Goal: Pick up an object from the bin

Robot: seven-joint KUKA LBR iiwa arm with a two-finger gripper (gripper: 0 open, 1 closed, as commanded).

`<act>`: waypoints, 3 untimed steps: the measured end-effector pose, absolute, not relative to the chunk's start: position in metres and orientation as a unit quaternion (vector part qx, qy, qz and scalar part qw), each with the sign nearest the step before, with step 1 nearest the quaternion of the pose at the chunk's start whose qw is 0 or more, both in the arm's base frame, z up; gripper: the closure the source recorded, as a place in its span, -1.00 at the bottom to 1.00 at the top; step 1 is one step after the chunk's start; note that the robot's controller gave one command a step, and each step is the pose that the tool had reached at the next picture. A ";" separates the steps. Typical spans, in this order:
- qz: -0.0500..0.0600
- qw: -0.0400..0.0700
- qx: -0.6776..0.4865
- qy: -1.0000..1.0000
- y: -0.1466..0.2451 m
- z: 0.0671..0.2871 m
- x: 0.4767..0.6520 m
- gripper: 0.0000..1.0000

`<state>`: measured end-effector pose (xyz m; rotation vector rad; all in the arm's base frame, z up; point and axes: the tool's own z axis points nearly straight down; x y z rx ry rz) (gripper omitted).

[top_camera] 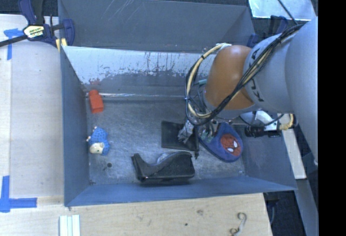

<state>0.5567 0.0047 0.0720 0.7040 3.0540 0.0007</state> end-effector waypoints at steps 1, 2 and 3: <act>0.000 0.003 0.223 0.975 0.004 0.100 0.558 1.00; 0.000 0.003 0.222 0.975 0.004 0.104 0.559 1.00; 0.001 0.004 0.221 0.975 0.003 0.150 0.561 1.00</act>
Offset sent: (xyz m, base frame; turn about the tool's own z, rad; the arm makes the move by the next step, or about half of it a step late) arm -0.0001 -0.0001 0.0265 0.0000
